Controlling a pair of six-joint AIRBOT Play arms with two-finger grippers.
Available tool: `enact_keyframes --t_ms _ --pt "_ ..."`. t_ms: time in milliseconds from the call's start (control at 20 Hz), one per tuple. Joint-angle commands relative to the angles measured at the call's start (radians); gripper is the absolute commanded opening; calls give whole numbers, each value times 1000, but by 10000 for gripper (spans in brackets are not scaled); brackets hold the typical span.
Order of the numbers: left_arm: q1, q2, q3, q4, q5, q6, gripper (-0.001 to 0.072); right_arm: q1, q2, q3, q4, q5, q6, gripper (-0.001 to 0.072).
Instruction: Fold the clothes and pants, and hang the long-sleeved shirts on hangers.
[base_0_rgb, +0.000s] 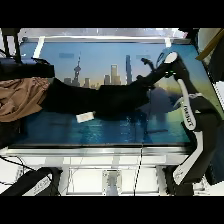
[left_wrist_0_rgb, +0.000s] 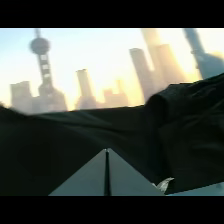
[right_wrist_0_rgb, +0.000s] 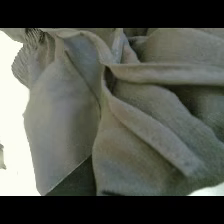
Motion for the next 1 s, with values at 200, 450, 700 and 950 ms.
enact_keyframes --t_ms 200,450,700,950 --pt "-302 -247 -1 -78 27 -21 10 -96 199 -47 -90 118 17 19" --pt "-491 -618 0 -78 160 -76 10 -66 213 -42 14 104 79 19" --pt "-516 -708 0 -111 285 -126 10 5 213 -42 14 -34 112 19" --pt "-504 -699 0 -119 288 -126 11 123 213 -42 2 -152 165 19"
